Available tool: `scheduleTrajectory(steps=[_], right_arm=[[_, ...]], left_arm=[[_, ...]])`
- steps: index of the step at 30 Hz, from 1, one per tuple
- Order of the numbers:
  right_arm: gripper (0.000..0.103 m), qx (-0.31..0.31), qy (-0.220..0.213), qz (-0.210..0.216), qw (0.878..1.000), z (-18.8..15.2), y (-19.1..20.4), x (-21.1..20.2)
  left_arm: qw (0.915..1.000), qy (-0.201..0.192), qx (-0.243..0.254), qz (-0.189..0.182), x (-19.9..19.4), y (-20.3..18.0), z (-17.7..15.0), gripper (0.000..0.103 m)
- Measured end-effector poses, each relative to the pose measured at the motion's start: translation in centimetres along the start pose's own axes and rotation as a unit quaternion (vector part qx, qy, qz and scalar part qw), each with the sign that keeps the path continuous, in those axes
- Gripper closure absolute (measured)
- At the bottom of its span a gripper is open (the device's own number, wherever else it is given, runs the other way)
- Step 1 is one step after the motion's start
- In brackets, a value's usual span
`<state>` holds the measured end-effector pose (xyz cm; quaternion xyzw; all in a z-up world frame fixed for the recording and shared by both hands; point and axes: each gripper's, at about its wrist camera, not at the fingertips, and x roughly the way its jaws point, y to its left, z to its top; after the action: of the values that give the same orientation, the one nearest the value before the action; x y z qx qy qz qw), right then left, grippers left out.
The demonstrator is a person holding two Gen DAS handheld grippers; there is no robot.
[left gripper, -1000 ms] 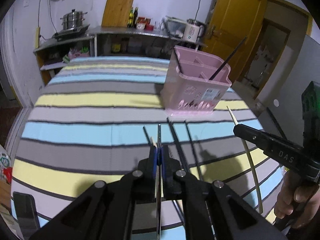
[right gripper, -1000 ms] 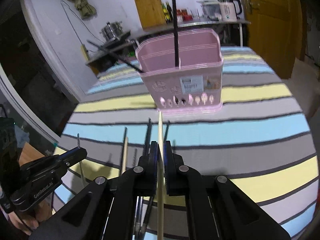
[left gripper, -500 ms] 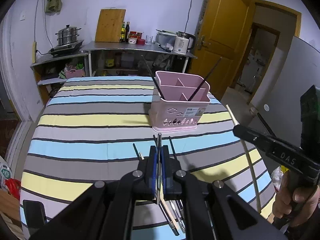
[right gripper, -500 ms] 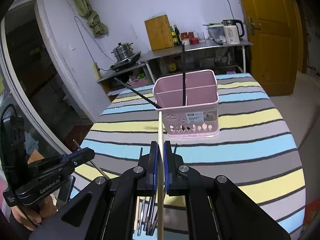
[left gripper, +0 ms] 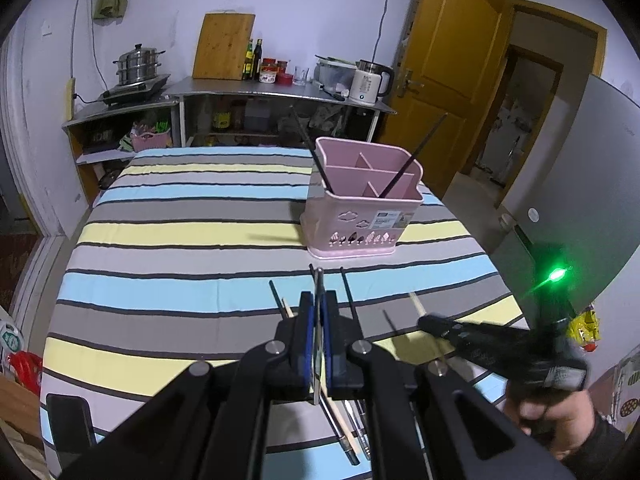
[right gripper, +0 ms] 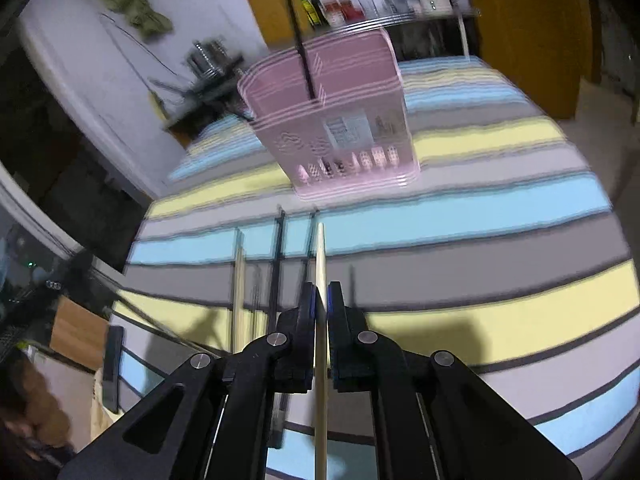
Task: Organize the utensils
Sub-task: 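Lift both held chopsticks and carry them toward the pink basket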
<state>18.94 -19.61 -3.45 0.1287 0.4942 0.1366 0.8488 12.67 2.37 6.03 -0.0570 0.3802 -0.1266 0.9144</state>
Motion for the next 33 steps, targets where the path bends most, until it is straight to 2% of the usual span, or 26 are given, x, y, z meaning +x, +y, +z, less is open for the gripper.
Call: scheduleTrajectory(steps=[5,9,17,20,23,33], right_arm=[[0.097,-0.002,0.059,-0.021,0.998,-1.0,-1.0,4.2],[0.097,-0.012,0.064,-0.021,0.998,-0.4,-1.0,4.9],[0.097,-0.046,0.113,-0.052,0.991,2.0,0.0,6.5],[0.097,-0.051,0.121,-0.050,0.990,2.1,-0.1,6.7],[0.097,-0.056,0.117,-0.042,0.991,2.2,-0.2,6.3],[0.097,-0.060,0.036,0.008,0.998,2.8,1.1,0.2]], left_arm=[[0.9999,0.009,-0.003,0.004,1.2,0.6,-0.2,0.098],[0.9999,0.011,-0.012,-0.001,1.8,1.5,0.1,0.098],[0.9998,0.014,-0.012,-0.006,2.5,1.9,0.6,0.098],[0.9998,0.014,-0.011,-0.007,2.6,1.7,0.6,0.098],[0.9998,0.015,-0.012,-0.007,2.7,1.7,0.6,0.098],[0.9999,0.014,-0.002,-0.002,1.8,1.2,0.8,0.098]])
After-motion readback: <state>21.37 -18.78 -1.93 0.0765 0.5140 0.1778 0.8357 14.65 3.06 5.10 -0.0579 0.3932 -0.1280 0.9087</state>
